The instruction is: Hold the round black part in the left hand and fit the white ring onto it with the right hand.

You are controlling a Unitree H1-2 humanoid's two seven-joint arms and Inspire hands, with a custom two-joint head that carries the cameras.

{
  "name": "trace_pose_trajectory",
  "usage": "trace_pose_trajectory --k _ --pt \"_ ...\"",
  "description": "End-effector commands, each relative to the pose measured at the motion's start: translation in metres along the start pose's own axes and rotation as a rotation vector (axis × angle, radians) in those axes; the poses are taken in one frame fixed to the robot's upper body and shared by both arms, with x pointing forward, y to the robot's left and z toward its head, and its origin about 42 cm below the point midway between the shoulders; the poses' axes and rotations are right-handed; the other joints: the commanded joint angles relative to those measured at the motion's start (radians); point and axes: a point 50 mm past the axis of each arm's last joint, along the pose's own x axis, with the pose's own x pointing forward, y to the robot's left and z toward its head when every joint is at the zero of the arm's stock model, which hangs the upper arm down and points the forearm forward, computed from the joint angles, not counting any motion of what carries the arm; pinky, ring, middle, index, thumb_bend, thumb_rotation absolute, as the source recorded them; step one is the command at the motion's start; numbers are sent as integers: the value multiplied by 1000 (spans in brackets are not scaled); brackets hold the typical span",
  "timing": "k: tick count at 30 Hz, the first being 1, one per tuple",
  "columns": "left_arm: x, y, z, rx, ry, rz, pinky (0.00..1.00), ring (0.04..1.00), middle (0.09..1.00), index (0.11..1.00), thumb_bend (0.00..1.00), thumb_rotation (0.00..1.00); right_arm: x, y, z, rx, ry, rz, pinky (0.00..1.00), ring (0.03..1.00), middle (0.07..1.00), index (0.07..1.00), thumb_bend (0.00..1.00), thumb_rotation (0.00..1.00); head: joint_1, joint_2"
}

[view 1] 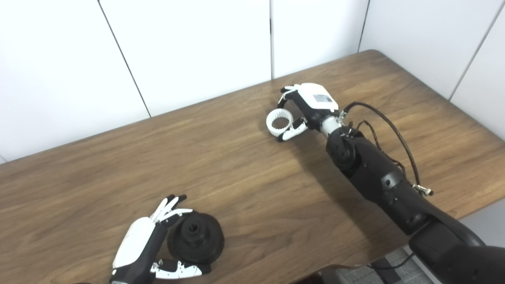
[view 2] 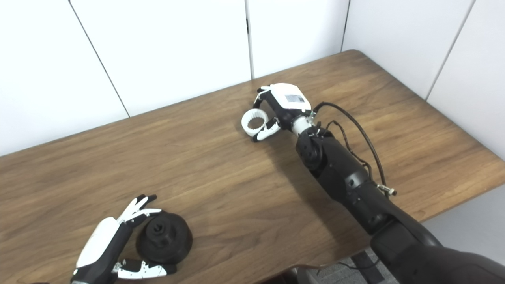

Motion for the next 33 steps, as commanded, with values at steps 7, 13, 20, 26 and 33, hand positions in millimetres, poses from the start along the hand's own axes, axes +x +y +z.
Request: trace_pose_trajectory --k 7,13,20,26,33 --pt "-3 6 0 12 0 -5 932 1000 956 698 962 290 3 -11 -3 -28 -43 -90 939 880 811 483 517 142 -2 4" --pt "-3 5 -1 15 1 -5 917 1000 954 697 957 279 1 -12 -3 -13 -55 -119 950 879 803 483 517 143 20 13" --pt "3 1 5 20 11 -12 957 1000 967 715 955 272 -3 -21 -9 -8 -63 -136 911 874 799 483 517 145 161 45" --pt "14 -8 16 37 29 -17 953 1000 969 716 950 301 -8 -34 -22 13 -82 -149 922 872 804 484 518 144 320 87" --pt "25 -12 21 49 51 -11 939 1000 964 711 978 318 -11 -46 -22 43 -134 -174 925 880 819 484 518 144 365 102"
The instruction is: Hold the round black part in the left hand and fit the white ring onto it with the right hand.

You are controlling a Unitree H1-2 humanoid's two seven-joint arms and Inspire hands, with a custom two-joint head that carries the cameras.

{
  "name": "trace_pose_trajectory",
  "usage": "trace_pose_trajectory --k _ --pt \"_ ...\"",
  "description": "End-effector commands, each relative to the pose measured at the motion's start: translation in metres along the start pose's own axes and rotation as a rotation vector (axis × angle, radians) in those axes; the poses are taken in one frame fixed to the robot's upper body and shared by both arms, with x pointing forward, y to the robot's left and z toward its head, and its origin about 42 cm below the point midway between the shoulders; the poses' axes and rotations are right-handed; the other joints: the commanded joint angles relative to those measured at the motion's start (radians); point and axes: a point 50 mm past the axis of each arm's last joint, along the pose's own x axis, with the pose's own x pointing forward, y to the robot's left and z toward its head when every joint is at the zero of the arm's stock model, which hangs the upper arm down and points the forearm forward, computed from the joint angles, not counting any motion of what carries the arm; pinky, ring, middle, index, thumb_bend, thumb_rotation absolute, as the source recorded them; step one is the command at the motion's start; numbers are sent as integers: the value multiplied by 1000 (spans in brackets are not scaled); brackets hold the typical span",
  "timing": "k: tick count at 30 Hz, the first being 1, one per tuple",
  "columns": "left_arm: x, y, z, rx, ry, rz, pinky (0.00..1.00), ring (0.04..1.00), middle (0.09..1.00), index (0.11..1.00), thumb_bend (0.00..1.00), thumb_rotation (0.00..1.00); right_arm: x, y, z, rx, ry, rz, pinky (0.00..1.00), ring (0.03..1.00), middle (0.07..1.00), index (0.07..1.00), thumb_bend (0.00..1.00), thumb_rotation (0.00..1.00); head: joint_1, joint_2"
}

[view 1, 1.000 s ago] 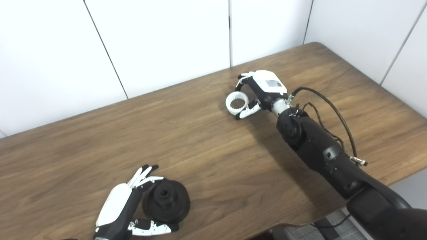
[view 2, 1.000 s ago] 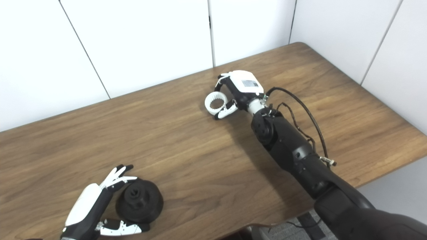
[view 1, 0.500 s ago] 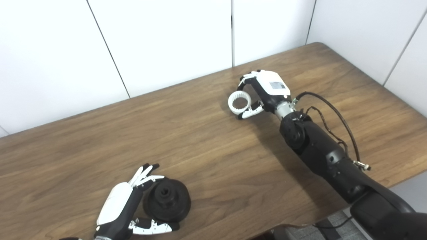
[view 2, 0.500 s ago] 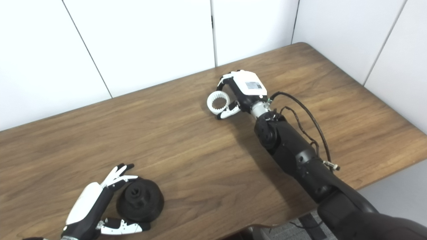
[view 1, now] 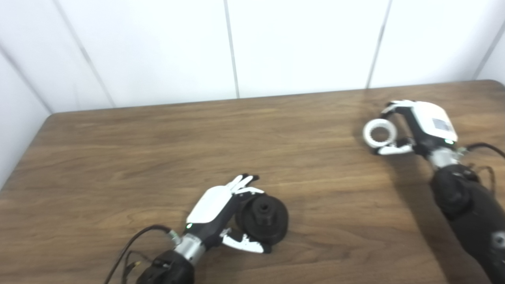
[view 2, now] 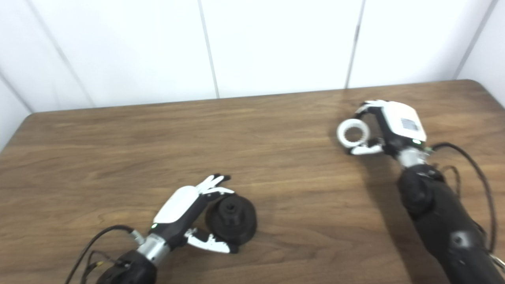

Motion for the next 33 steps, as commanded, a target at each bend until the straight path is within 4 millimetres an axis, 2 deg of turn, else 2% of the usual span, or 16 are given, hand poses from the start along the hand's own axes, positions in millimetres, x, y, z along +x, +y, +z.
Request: trace_pose_trajectory --k 1,5,9,17,24,33 --pt "8 -1 1 12 12 -17 939 1000 963 710 982 316 13 -31 14 24 -101 -81 929 884 821 484 518 145 6 3" --pt "11 -2 2 17 19 -17 950 1000 966 709 989 314 8 -37 23 52 -128 -98 909 886 822 483 518 146 16 2" --pt "12 -3 2 14 21 -15 959 1000 965 711 989 309 -4 -37 34 93 -158 -128 858 879 816 483 519 144 21 3" --pt "11 -1 1 10 22 -13 966 1000 969 710 987 309 -30 -35 56 152 -197 -122 839 879 818 483 519 143 10 5" --pt "11 0 -1 15 18 -19 958 1000 967 714 979 314 -49 -35 80 226 -255 -125 778 874 809 482 520 139 7 6" --pt "13 0 -2 19 20 -22 951 1000 966 712 980 302 -69 -34 110 292 -327 -85 774 877 806 482 519 138 3 9"
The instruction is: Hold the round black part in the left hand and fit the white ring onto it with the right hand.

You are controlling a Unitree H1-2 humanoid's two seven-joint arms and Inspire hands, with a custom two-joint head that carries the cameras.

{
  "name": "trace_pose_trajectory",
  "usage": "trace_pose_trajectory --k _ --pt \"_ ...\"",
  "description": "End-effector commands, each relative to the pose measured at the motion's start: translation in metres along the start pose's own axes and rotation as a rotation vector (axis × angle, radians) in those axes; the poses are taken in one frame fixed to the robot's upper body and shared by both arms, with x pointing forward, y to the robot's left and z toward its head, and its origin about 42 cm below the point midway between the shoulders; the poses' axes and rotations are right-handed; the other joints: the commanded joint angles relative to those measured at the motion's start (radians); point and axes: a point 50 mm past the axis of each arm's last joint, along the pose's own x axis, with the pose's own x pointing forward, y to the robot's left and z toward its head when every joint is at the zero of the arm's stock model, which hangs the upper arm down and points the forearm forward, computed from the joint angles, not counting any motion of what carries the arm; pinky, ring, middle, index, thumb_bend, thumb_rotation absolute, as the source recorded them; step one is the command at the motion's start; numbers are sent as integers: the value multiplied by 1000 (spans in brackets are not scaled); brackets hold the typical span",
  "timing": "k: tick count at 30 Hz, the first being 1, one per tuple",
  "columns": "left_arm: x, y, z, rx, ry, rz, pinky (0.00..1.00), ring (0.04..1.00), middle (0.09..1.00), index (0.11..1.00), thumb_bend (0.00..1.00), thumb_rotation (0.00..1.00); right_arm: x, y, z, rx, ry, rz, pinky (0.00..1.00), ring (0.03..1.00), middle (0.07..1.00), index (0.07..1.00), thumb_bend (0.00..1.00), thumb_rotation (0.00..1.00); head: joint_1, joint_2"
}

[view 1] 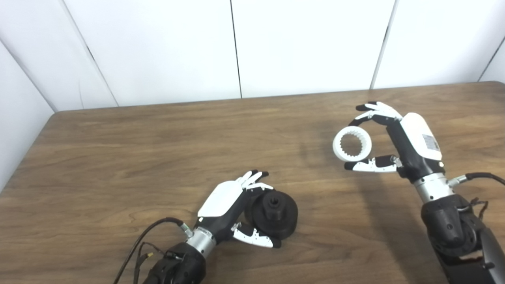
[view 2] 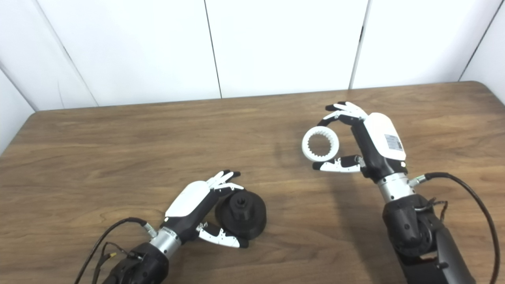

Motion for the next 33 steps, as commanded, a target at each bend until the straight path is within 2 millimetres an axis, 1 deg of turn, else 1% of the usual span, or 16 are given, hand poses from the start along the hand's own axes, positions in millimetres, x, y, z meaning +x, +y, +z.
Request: trace_pose_trajectory --k 1,3,6,12,18,20,29,33 --pt "4 3 -3 21 8 -20 953 1000 967 713 980 299 9 -11 22 47 -75 -27 791 884 810 482 519 138 0 1" --pt "4 2 -3 21 10 -22 954 1000 968 714 979 297 8 -9 27 80 -72 -8 797 887 811 482 519 138 2 3" --pt "6 1 -1 19 10 -22 952 1000 969 715 980 286 5 -5 34 108 -74 10 767 877 801 481 519 139 8 6" --pt "7 -2 2 10 6 -19 951 1000 970 713 983 268 -1 2 47 132 -97 41 751 870 798 481 520 138 12 10" --pt "8 -3 4 6 -1 -12 951 1000 970 711 984 272 -7 14 60 161 -137 89 754 876 805 481 519 140 18 13" --pt "9 -3 4 6 -1 -11 958 1000 970 711 983 276 -8 19 65 167 -148 108 738 871 804 481 519 142 24 14" --pt "9 -3 5 7 0 -11 975 1000 973 713 983 288 -13 37 80 178 -173 182 752 864 806 481 519 146 31 16" --pt "10 -3 6 4 0 -12 976 1000 974 715 983 292 -15 47 87 184 -185 226 792 865 808 481 519 147 41 20"
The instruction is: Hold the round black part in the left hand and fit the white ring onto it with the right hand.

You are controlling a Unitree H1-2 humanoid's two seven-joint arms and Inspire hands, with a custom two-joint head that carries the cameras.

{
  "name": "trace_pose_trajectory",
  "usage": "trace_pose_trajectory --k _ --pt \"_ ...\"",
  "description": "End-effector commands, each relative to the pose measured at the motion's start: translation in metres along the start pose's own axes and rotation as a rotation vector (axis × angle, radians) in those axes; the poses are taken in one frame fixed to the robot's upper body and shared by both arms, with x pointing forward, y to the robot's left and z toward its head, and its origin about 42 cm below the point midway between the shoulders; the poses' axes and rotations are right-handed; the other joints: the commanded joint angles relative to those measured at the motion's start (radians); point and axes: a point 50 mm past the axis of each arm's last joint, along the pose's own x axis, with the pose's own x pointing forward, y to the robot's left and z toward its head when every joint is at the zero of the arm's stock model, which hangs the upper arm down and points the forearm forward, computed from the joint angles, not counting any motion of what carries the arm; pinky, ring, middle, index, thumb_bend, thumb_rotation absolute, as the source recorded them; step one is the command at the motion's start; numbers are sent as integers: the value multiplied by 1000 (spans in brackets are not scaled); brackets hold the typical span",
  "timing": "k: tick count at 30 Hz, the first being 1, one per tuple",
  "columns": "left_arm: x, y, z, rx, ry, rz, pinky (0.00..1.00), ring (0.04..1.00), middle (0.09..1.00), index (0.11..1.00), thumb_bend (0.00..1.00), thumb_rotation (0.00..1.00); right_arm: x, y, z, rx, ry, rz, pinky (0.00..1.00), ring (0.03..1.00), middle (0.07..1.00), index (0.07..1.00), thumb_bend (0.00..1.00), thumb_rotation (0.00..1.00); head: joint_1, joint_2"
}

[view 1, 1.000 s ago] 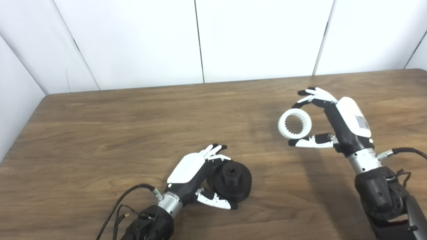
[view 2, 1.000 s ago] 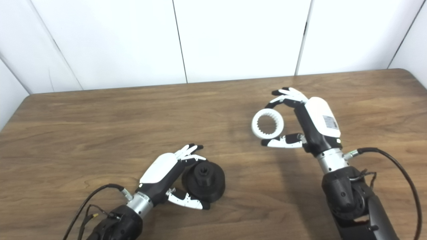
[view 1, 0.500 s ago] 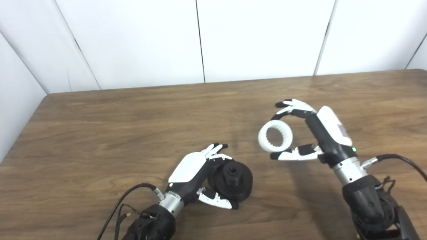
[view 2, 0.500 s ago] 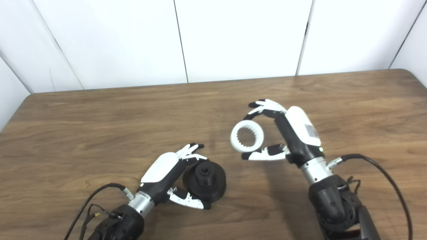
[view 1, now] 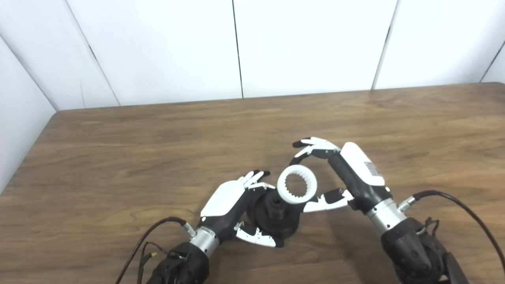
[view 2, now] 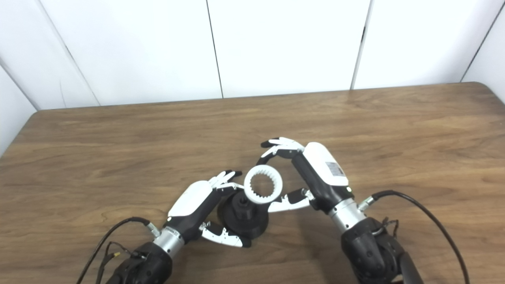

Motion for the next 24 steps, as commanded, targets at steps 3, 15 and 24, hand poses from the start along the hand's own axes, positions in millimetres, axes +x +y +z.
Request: trace_pose_trajectory --k 3,15,24 --pt "6 0 1 18 7 -10 976 1000 974 714 981 287 9 0 14 -5 -69 4 873 878 810 481 519 147 6 2" --pt "8 2 3 19 4 -5 973 1000 972 712 987 281 13 14 19 5 -69 51 943 890 818 481 516 150 12 11" --pt "7 3 5 12 4 -4 969 1000 971 712 985 274 18 19 13 -14 -59 83 925 890 820 481 517 150 16 17"
